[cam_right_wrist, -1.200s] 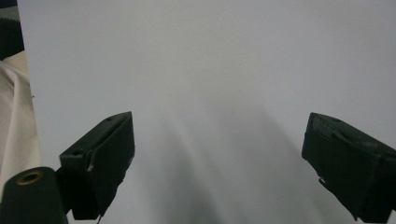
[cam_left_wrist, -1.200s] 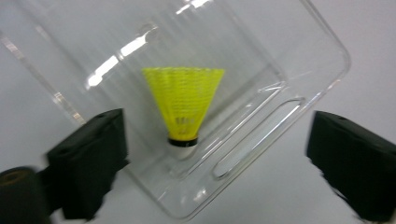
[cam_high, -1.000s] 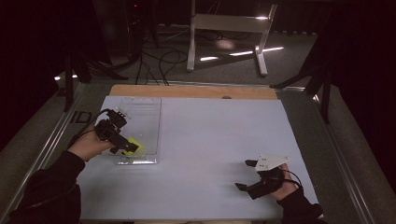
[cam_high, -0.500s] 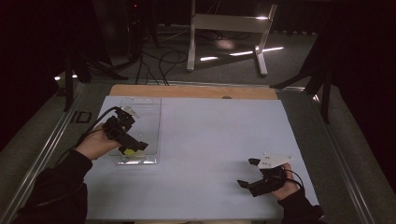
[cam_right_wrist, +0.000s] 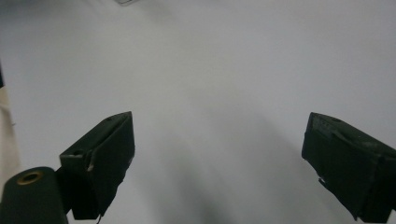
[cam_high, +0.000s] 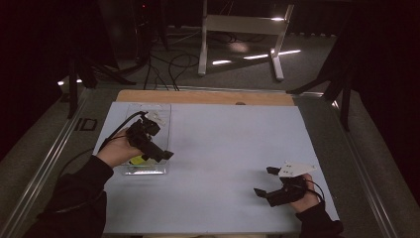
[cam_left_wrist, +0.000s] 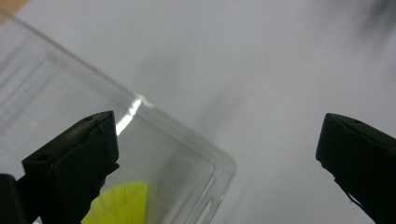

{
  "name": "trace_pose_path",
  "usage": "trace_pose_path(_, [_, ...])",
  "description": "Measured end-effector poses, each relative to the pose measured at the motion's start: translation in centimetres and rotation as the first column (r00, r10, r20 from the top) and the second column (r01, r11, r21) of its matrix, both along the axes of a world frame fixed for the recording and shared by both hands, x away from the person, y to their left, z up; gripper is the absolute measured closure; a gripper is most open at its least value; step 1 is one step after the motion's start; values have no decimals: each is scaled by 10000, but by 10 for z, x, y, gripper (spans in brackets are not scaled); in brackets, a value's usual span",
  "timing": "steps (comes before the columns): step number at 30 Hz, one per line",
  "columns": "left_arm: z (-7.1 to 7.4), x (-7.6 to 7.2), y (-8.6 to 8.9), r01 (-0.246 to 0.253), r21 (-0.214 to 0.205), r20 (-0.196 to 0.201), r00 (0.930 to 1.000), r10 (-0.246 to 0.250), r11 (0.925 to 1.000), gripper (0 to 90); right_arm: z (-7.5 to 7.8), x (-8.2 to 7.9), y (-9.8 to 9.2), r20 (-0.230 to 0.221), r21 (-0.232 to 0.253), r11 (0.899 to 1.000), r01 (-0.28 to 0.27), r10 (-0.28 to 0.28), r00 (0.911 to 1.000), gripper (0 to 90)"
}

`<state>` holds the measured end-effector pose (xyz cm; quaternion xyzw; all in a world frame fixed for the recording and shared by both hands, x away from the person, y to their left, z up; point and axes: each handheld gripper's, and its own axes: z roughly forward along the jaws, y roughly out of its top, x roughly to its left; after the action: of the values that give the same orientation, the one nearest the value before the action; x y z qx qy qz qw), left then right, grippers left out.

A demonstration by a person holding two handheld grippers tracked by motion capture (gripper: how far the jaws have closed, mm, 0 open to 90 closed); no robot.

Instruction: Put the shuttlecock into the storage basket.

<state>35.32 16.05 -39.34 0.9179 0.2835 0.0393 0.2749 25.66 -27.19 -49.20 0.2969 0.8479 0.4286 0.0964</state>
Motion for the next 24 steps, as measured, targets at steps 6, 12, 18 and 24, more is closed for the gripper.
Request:
trace_pose_path(6, [2, -1, -19, 650, -490, 166, 9978, -643, 9967, 2, 0, 0, 0, -13, 8, 10000, 75, -75, 10000, 97])
trace_pose_path(12, [0, -5, -35, 1230, -756, 332, 9921, -1208, 9895, 2, 0, 0, 0, 15, -33, 9999, 160, -160, 9999, 97])
trace_pose_path(18, [-8, -12, -52, 1703, -1106, 465, 9850, -1661, 9792, 3, 0, 0, 1, 24, -48, 9999, 151, -151, 9999, 97])
trace_pose_path(24, [-16, -21, -67, 2122, -1132, 600, 9766, -2065, 9706, 3, 1, 0, 1, 67, -80, 9999, 132, -132, 9999, 97])
